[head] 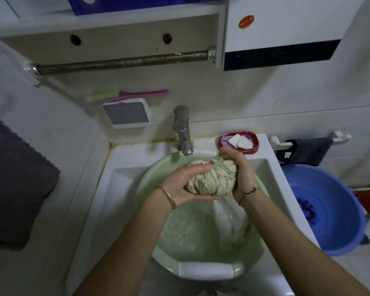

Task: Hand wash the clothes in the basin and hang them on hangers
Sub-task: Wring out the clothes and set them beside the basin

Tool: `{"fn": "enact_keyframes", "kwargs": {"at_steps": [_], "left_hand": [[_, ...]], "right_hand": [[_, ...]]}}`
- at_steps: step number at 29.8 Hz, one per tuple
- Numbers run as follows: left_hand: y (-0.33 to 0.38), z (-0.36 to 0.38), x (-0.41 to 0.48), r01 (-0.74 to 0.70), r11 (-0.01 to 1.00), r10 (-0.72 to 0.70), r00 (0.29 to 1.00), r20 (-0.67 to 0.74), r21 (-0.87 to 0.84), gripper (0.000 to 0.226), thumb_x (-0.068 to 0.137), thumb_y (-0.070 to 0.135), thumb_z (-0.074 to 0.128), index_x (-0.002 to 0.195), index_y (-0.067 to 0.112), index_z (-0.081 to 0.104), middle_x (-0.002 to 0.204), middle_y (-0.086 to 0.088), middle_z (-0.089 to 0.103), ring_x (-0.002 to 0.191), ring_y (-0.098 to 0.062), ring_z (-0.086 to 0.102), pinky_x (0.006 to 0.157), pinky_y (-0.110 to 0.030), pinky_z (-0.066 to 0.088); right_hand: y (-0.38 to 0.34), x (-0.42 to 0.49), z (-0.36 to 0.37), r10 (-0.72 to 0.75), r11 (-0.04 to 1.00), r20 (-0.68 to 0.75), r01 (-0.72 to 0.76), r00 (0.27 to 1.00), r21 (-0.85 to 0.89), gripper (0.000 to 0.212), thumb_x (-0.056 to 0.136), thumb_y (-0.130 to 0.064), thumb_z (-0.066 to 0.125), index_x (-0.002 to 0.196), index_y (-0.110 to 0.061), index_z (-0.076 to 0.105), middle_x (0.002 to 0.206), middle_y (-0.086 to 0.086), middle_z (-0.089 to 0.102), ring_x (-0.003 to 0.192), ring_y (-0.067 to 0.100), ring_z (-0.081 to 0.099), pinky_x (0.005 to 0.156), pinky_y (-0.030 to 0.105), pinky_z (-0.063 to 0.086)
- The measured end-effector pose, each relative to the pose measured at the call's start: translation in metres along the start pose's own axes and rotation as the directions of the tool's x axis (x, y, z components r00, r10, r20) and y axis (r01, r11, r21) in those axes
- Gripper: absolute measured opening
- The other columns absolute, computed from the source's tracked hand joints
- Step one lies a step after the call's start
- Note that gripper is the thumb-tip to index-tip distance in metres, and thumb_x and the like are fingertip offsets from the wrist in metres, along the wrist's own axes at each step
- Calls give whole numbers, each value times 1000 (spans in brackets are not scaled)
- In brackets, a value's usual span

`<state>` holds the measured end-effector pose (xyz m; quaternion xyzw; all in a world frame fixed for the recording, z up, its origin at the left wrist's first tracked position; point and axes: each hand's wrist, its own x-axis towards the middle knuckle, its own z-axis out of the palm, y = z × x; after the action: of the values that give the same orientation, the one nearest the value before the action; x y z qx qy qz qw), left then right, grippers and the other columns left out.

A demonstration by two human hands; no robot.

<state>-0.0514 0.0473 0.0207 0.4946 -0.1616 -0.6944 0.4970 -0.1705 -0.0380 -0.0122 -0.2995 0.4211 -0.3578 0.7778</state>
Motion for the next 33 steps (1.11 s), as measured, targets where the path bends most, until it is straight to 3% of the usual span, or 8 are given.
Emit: {"fn": "enact_keyframes", "kwargs": {"at_steps": [4, 6, 10, 15, 18, 24, 28, 33], "left_hand": [[1, 6, -4, -172, 963, 201, 971, -127, 209, 40, 73, 3, 72, 112, 5, 64, 101, -16, 69, 84, -23, 69, 70, -38, 59], [1, 6, -1, -254, 884, 335, 930, -152, 391, 45, 63, 5, 74, 107, 10, 66, 94, -7, 69, 82, -16, 67, 79, -32, 55], [1, 8, 1, -317, 579, 480, 878, 1, 751, 60, 59, 17, 76, 118, 12, 64, 101, 5, 65, 85, -3, 61, 85, -15, 49], [-4, 16, -5, -383, 479, 466, 873, 142, 790, 61, 59, 22, 73, 119, 23, 61, 104, 12, 63, 94, 1, 61, 89, -15, 48], [-8, 13, -2, -409, 516, 513, 851, 111, 752, 49, 66, 7, 81, 109, 21, 63, 100, 15, 62, 87, 6, 60, 82, -9, 46], [-31, 13, 13, -469, 721, 676, 637, -370, 510, 20, 76, 13, 78, 72, 22, 60, 69, 8, 62, 61, 3, 56, 65, -18, 48], [-41, 10, 31, -463, 876, 425, 606, -673, 136, 22, 62, 40, 76, 62, 20, 67, 69, -2, 65, 73, -21, 61, 79, -48, 54], [-49, -9, 66, -338, 935, 191, 732, -654, -105, 44, 44, 53, 69, 70, 18, 74, 86, -10, 72, 89, -31, 68, 88, -52, 53]], "right_hand": [[-8, 3, -12, 146, 925, 81, -107, 986, -364, 58, 89, -59, 49, 130, -17, 49, 111, 13, 66, 89, 32, 68, 70, 54, 57], [-13, 2, -20, 118, 896, 56, -82, 991, -435, 54, 93, -44, 53, 141, -31, 30, 106, 7, 61, 85, 27, 65, 59, 49, 58], [-13, 11, -35, 304, 950, 373, -251, 877, -185, 86, 69, -37, 82, 141, -33, 37, 137, 15, 47, 112, 39, 58, 74, 63, 50], [-3, 9, -34, 237, 966, 552, -254, 799, -46, 75, 50, -34, 93, 118, -18, 65, 112, 17, 67, 100, 34, 66, 71, 47, 57], [4, 6, -23, 137, 974, 532, -210, 836, 79, 20, 80, -18, 70, 95, -5, 71, 99, 21, 68, 92, 31, 68, 75, 40, 58], [6, 10, 4, -52, 989, 30, 56, 998, -138, 15, 81, -1, 67, 74, -5, 55, 72, 15, 59, 67, 26, 59, 58, 30, 54], [2, -7, 22, -408, 759, -7, 335, 913, -559, 30, 72, -12, 72, 59, -16, 45, 59, 1, 51, 57, 16, 48, 60, 32, 44], [-11, -28, 35, -510, 424, 168, 417, 843, -804, 21, 62, -33, 54, 54, -22, 37, 57, -4, 43, 55, 13, 41, 55, 32, 33]]}}
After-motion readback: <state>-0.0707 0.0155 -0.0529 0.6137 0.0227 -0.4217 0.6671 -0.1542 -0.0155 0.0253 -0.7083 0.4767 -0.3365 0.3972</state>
